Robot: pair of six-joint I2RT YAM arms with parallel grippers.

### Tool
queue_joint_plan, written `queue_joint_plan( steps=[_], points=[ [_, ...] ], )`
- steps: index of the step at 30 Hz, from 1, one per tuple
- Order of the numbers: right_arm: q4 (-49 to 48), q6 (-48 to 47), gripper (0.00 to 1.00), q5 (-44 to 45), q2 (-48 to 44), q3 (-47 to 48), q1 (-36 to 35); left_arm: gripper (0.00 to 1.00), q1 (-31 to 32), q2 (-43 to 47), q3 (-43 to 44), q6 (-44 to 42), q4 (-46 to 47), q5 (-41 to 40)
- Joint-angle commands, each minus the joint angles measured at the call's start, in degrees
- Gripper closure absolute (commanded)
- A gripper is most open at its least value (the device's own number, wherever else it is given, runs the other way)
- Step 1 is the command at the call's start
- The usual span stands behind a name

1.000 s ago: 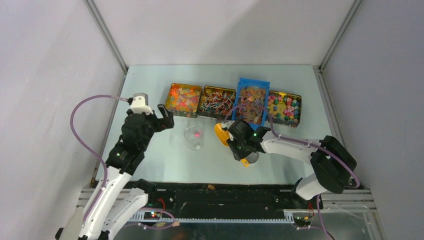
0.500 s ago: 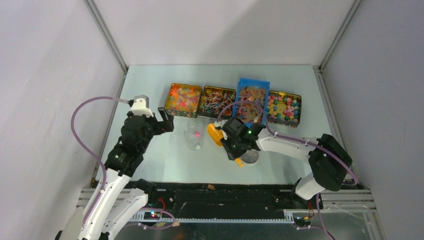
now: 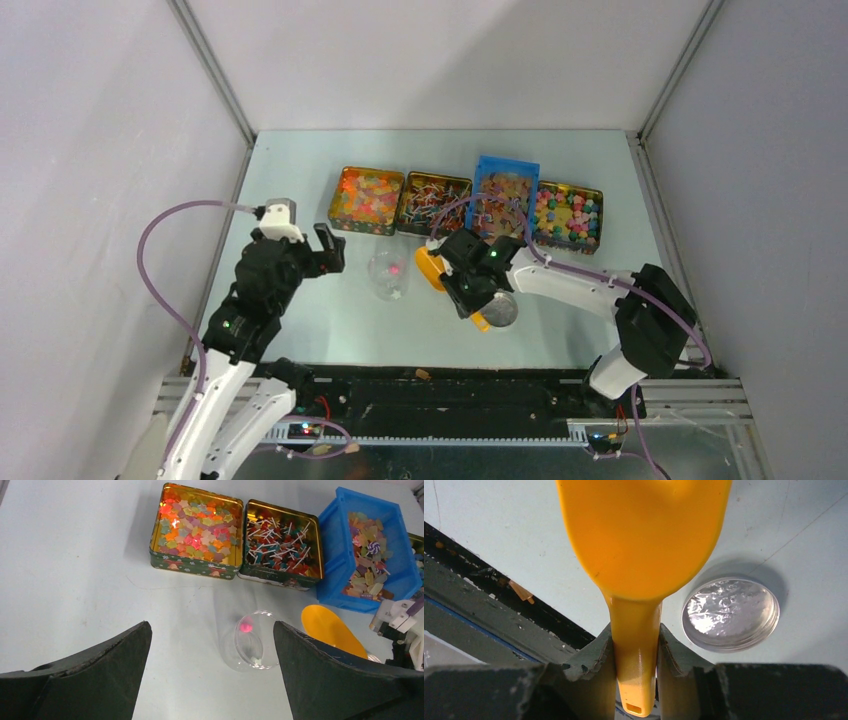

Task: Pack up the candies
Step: Adjust the spatula.

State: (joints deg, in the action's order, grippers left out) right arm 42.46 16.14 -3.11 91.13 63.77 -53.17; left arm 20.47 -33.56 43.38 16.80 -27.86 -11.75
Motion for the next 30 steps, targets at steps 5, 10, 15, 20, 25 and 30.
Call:
queue_joint_plan(
  steps=[5,10,15,20,25,30],
  points=[
    [11.26,-1.94,1.0,0.45,-3.22,7.0,-0.42,0.0,-0.43,-0.41,2.64,-5.94,-3.74,2.33],
    [11.78,-0.76,1.0,0.91,-0.48,8.99,-0.48,0.0,-0.43,-0.4,2.2,-5.38,-4.63,1.7],
    [6.23,2.5,1.0,-0.86,3.12,9.36,0.29,0.0,-0.42,0.35,1.64,-2.42,-4.85,2.2],
    [4.82,3.77,1.0,-1.83,6.36,10.84,0.6,0.0,-0.43,0.64,1.28,-1.04,-4.86,2.56],
    [10.77,2.42,1.0,0.52,4.48,13.26,0.38,0.0,-0.41,0.28,1.32,-2.61,-5.73,2.73],
    [18.79,-0.06,1.0,2.45,1.26,17.76,-0.15,0.0,-0.43,-0.86,2.02,-6.86,-8.21,2.46]
  ],
)
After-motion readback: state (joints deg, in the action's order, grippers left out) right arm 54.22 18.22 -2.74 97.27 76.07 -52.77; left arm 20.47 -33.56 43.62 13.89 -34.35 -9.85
